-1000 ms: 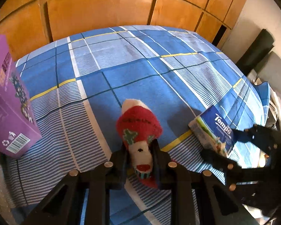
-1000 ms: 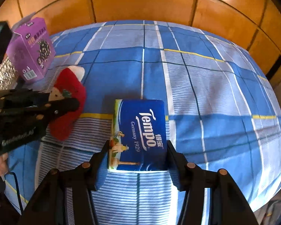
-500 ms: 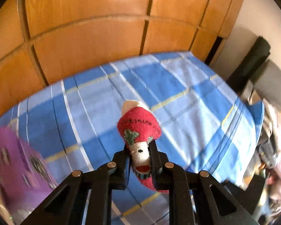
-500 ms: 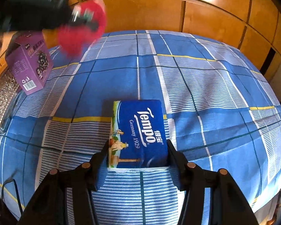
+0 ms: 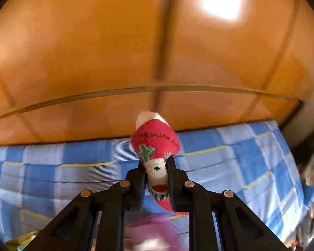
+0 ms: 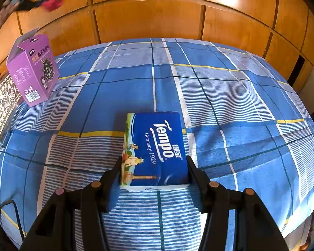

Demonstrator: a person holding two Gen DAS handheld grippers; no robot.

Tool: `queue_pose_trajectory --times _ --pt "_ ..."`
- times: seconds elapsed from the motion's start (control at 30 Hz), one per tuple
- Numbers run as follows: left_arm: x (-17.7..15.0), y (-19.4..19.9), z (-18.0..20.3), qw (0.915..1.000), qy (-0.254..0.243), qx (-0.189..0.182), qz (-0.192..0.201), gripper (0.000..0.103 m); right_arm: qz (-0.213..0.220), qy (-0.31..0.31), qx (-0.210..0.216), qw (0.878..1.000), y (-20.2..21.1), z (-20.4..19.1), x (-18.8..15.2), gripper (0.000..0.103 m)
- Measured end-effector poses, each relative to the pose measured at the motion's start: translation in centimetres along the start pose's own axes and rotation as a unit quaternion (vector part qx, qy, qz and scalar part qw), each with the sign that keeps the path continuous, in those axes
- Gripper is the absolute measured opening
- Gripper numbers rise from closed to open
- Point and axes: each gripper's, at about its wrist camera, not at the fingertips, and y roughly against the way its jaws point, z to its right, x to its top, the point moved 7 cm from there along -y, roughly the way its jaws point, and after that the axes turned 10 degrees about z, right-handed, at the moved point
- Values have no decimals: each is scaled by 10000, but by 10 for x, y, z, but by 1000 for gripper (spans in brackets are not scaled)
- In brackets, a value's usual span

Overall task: Organize soft objects
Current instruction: 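Carry the red sock into the tray and open the left tool while the right tool holds the Tempo packet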

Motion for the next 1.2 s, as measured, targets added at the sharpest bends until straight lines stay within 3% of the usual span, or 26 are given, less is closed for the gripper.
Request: queue_pose_trajectory --times 0.23,0.43,0.67,0.83,0.97,1.2 --pt "-46 38 -129 9962 488 725 54 18 32 30 -58 10000 0 -1 0 56" --pt "-102 78 -199 9905 955 988 72 18 49 64 -159 9998 1 -4 -1 56" --pt "-174 132 -236 9849 1371 1035 206 18 101 100 -296 9995 2 -5 -2 55" --pt "-228 168 -247 9830 1396 1165 256 18 143 89 -422 9990 1 -6 -3 55" --pt "-262 195 -262 9746 1814 1253 395 18 208 39 -573 9981 2 -7 -4 55" --pt "-315 224 -296 9529 2308 1893 540 19 229 0 -766 9968 3 -9 -4 54"
